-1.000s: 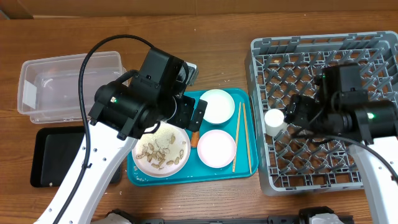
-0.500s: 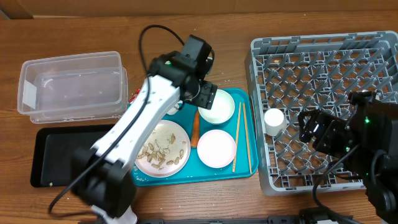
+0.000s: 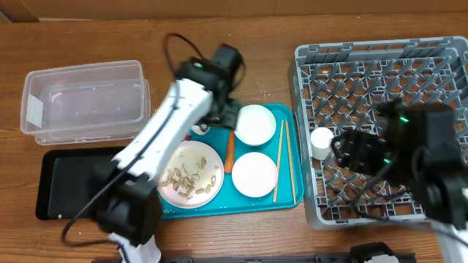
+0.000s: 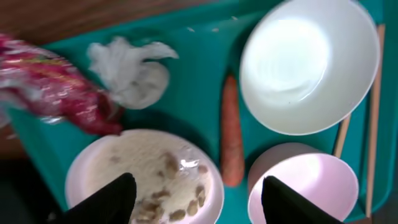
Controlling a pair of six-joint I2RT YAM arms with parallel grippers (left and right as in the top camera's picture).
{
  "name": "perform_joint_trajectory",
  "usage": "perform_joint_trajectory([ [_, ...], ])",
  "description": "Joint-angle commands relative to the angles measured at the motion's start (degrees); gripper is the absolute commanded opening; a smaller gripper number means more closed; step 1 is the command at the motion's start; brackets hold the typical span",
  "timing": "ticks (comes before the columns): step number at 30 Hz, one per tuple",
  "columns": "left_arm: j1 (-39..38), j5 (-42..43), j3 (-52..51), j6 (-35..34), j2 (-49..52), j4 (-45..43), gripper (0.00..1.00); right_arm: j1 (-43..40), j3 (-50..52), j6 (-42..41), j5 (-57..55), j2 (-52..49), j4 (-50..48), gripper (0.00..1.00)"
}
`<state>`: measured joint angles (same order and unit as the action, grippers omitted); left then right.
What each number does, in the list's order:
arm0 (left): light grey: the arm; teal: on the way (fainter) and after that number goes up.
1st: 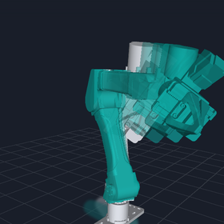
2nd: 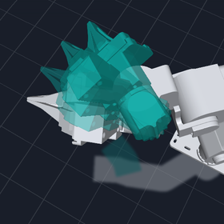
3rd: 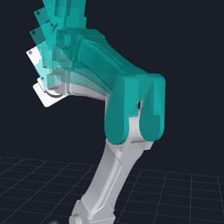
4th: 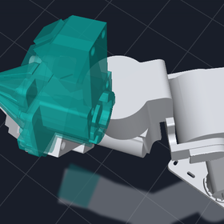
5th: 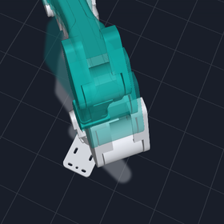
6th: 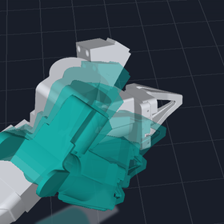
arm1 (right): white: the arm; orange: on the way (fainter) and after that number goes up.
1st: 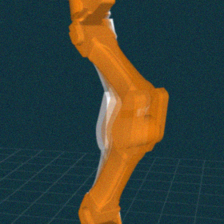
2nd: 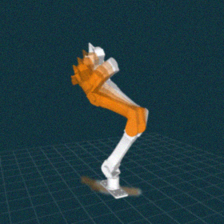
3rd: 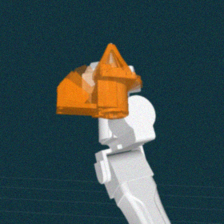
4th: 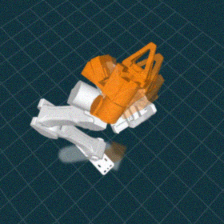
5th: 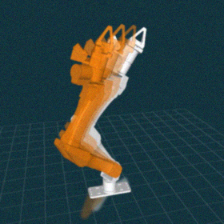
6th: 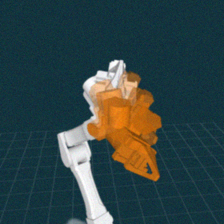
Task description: Sort waste into correct bins and load items into the dishwasher
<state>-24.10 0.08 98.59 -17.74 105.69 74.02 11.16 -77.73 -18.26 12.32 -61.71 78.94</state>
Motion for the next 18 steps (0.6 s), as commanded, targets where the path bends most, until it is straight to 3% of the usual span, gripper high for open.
perform_joint_trajectory([
  [1,4.74,-2.10,5.64,-3.32,-10.93,3.43,0.72,6.88,1.40,1.68,0.76,-5.86,-0.83,0.74],
  [5,11.58,-1.99,6.69,-5.64,-19.98,8.72,0.82,16.00,1.66,-2.19,-3.43,-15.32,-0.92,0.75],
  [10,18.80,-1.57,6.69,-5.62,-28.04,13.88,1.00,20.48,1.66,-8.66,-7.96,-27.26,-2.45,0.71],
  [18,21.24,-5.07,6.69,-5.40,-32.37,17.27,1.00,20.76,1.66,-5.46,-5.42,-40.11,-4.85,0.54],
])
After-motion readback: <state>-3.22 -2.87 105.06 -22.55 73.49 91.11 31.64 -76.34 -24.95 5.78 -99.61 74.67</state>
